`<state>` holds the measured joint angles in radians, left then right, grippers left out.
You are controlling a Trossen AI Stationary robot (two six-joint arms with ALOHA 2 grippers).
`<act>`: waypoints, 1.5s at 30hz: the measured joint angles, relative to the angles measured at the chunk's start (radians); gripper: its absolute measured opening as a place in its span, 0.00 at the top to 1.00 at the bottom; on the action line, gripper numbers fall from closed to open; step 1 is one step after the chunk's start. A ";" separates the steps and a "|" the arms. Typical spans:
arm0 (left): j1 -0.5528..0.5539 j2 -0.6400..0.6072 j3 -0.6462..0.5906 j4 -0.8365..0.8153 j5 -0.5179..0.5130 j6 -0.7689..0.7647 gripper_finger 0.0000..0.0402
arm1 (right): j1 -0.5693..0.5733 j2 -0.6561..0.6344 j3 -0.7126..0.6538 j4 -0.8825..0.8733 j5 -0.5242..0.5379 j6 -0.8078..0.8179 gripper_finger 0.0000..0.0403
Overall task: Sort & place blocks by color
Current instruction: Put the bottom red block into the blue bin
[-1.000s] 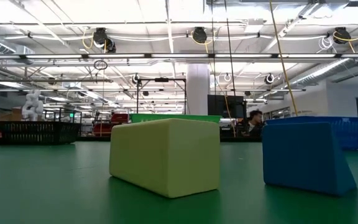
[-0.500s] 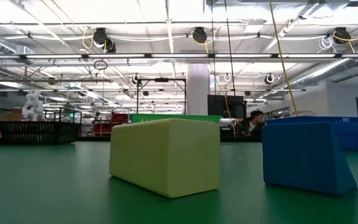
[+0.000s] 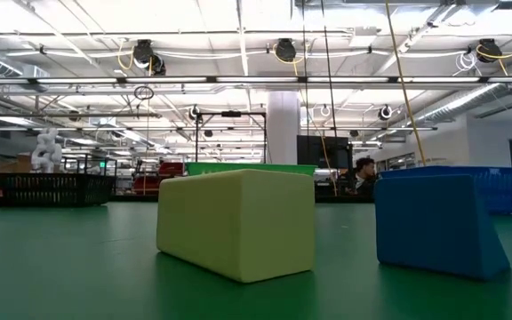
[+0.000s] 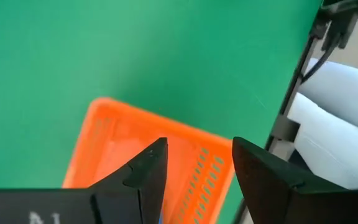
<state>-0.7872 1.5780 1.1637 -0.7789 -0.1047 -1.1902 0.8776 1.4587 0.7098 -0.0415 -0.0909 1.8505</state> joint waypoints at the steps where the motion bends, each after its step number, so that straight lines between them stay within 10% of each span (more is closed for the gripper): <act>1: 0.009 0.000 0.000 0.001 -0.006 0.020 0.55 | 0.000 0.012 0.022 -0.022 -0.029 -0.012 0.45; 10: 0.073 0.000 0.000 -0.001 -0.076 0.146 0.55 | 0.015 0.098 0.241 -0.480 0.080 -0.349 0.49; 25: 0.081 0.000 0.000 0.002 -0.113 0.141 0.55 | 0.080 0.304 0.399 -0.479 0.159 -0.807 0.50; 45: 0.081 0.000 0.000 0.010 -0.191 0.154 0.55 | 0.100 0.338 0.400 -0.487 0.175 -0.903 0.72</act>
<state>-0.7063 1.5780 1.1641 -0.7686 -0.2954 -1.0359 0.9777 1.7965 1.1100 -0.5280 0.0844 0.9471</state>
